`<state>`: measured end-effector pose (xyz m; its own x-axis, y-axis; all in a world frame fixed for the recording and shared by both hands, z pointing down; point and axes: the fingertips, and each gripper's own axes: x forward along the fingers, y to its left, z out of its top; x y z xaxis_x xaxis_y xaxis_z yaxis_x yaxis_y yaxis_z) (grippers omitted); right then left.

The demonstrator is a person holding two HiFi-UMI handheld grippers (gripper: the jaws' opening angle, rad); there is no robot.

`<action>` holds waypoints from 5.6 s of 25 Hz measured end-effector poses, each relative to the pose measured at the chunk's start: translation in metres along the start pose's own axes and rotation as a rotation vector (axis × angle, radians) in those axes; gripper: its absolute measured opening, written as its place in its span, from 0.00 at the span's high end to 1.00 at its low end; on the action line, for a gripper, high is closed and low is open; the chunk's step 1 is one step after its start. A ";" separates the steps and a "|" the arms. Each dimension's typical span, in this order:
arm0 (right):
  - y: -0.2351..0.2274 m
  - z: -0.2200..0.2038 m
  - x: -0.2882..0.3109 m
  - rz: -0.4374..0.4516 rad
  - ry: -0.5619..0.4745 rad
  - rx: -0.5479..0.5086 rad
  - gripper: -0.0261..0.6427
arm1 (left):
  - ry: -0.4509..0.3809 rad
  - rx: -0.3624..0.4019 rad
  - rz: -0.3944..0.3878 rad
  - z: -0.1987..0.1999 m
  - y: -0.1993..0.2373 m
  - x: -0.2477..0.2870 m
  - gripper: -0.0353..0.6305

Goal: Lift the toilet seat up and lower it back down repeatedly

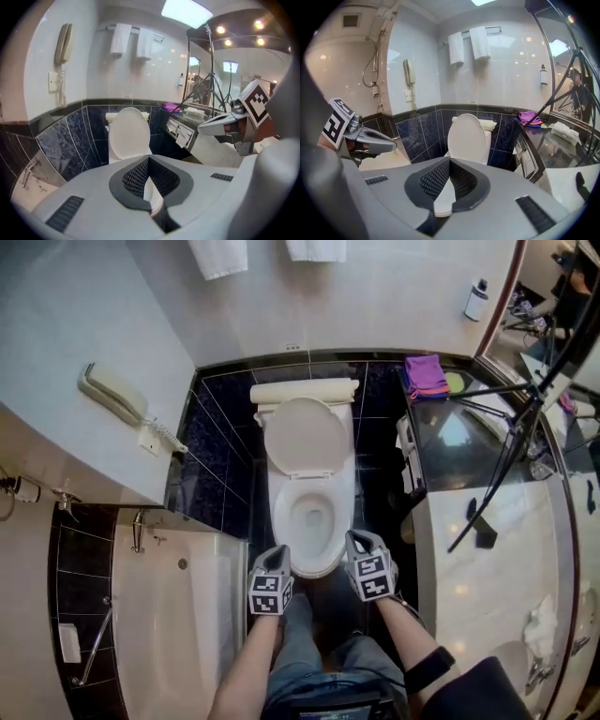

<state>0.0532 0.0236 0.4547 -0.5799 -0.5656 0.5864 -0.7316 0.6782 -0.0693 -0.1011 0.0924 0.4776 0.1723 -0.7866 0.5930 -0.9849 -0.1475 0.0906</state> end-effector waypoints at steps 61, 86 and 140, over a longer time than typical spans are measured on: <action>-0.041 -0.172 0.088 -0.040 0.146 0.275 0.62 | -0.135 0.155 -0.035 -0.039 0.019 0.042 0.96; -0.029 -0.391 0.270 0.128 0.208 1.005 0.67 | -0.087 0.082 -0.029 -0.179 0.055 0.161 0.96; -0.052 -0.193 0.187 0.113 0.152 1.034 0.74 | 0.095 -0.071 -0.111 -0.180 0.033 0.161 0.96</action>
<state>0.0517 -0.0271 0.7233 -0.6651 -0.4106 0.6237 -0.6672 -0.0484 -0.7433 -0.1086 0.0689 0.7205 0.2810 -0.7072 0.6487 -0.9592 -0.1846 0.2143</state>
